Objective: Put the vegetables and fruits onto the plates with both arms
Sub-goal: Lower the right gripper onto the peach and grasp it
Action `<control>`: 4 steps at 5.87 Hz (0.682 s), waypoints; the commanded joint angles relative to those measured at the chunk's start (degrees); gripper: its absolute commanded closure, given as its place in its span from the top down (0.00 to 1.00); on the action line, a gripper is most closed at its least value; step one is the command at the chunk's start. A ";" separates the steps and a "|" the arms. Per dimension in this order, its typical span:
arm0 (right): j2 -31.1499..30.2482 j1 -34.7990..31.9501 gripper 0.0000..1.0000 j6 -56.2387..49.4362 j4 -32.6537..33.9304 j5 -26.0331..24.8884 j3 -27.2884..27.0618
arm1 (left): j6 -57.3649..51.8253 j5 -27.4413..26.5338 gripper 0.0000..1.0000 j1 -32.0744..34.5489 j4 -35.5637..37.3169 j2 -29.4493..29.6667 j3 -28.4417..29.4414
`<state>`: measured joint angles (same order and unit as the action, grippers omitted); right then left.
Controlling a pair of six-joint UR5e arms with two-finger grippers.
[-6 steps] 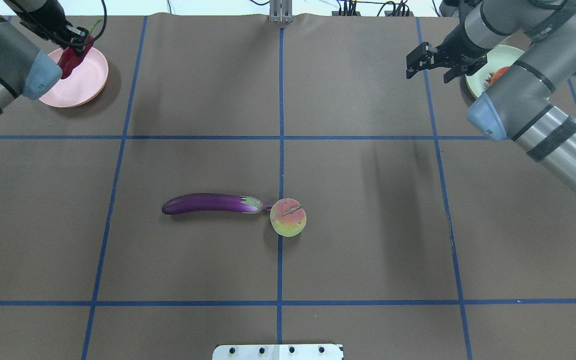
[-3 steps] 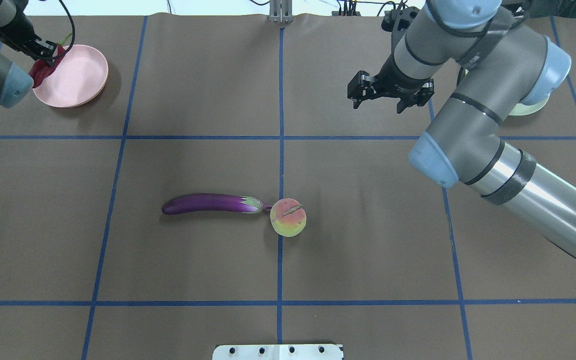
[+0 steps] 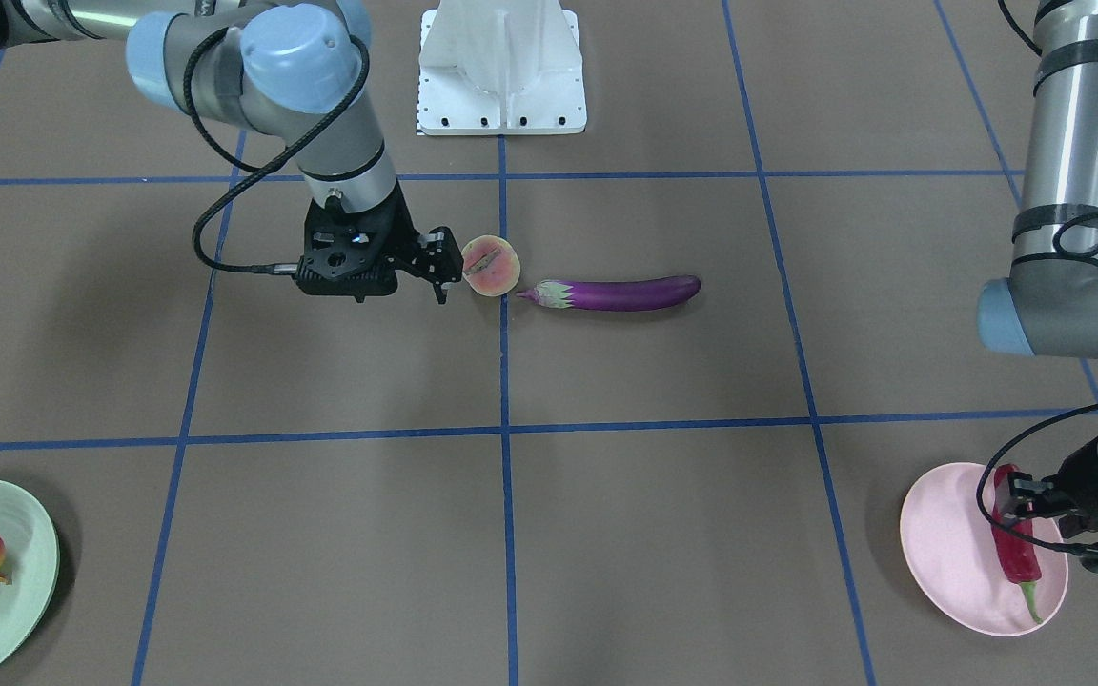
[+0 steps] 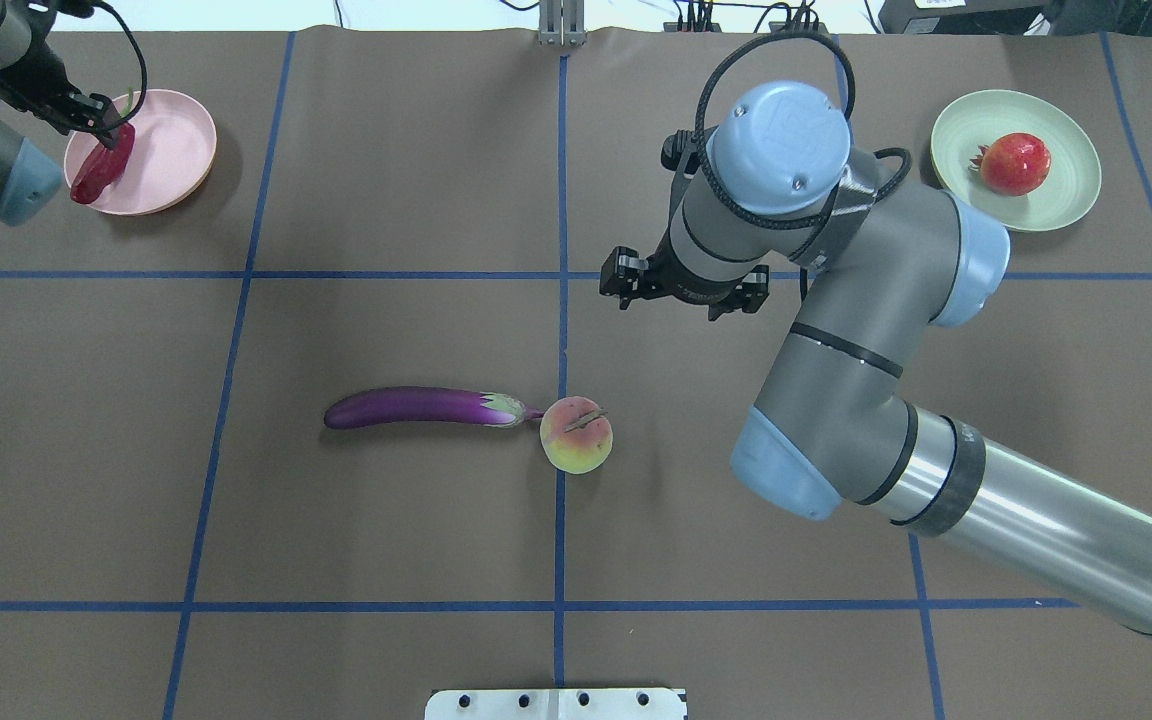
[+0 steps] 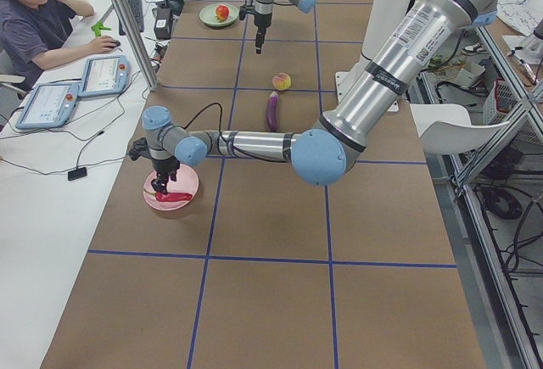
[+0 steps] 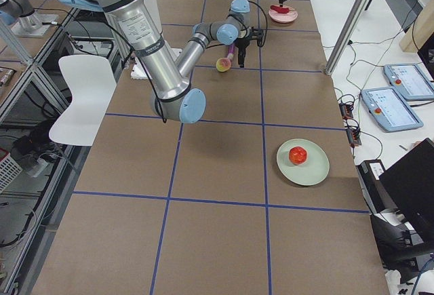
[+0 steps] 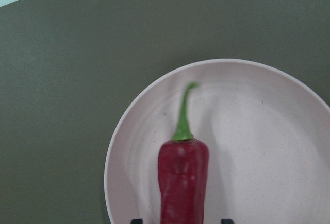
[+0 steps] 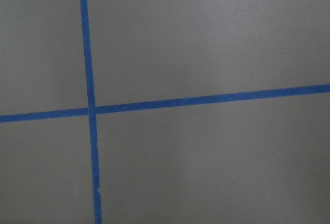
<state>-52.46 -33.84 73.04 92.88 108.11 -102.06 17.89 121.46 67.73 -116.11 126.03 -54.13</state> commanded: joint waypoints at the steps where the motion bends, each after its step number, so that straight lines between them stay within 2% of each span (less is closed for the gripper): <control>1: -0.54 7.34 1.00 5.41 2.30 -6.03 -3.92 | 2.74 6.10 1.00 0.56 0.19 0.44 -2.19; 2: -0.54 11.21 1.00 8.41 2.30 -9.46 -4.20 | 2.85 7.81 1.00 0.82 0.27 0.27 -2.91; 4: 0.51 14.58 0.99 8.96 3.18 -11.69 -1.93 | 2.85 7.92 1.00 0.91 0.01 -0.17 -3.87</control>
<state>-52.49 -20.69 81.59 95.73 97.41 -105.18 20.69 129.15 68.56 -116.05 126.11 -57.34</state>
